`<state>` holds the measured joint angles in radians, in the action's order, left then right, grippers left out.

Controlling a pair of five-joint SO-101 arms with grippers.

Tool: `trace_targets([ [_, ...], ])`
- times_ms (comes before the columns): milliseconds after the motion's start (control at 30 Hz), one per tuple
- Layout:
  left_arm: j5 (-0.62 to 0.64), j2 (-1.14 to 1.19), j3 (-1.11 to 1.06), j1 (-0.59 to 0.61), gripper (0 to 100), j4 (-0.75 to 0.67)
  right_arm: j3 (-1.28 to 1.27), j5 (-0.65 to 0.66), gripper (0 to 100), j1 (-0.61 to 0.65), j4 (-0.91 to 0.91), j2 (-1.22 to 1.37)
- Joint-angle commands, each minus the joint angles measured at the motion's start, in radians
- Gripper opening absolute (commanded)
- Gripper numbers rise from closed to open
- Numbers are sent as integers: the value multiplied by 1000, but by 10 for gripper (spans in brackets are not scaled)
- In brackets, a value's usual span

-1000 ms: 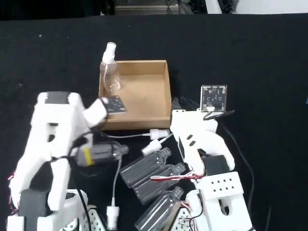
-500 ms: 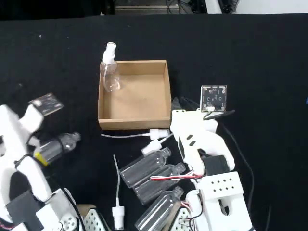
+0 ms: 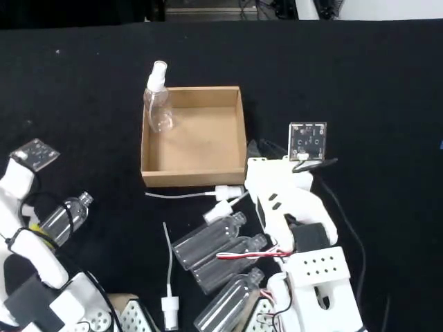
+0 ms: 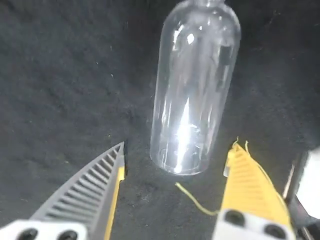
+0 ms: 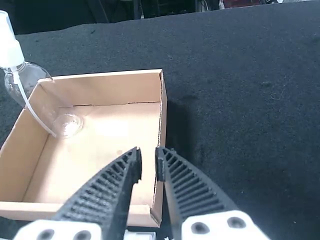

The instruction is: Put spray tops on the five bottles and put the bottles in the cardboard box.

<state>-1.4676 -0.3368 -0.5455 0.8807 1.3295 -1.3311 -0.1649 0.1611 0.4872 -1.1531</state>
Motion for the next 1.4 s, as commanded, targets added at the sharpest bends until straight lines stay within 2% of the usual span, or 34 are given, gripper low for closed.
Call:
trace_targets([
  [0, -40, -2, 113, -91, 305, 71, 4, 8, 57, -23, -38, -39],
  [233, 48, 0, 30, -280, 301, 35, 4, 8, 57, -23, -38, -39],
  [400, 58, 0, -71, -288, 304, -143, 4, 8, 57, -23, -38, -39],
  [733, 61, 55, -219, -240, 304, -358, 4, 8, 57, -25, -37, -39],
  [867, 66, 169, -168, -219, 299, -365, 4, 8, 57, -23, -37, -39],
  [1000, 167, 230, -73, -216, 284, -345, 4, 8, 57, -23, -37, -39],
  [1067, 212, 232, -33, -223, 220, -313, 4, 8, 57, -23, -37, -39],
  [1200, 299, 232, 53, -213, 16, -247, 4, 8, 57, -25, -37, -39],
  [1267, 342, 232, 94, -162, 68, -236, 4, 8, 57, -25, -38, -39],
  [1367, 407, 241, 143, -65, 56, -256, 4, 8, 57, -23, -38, -39],
])
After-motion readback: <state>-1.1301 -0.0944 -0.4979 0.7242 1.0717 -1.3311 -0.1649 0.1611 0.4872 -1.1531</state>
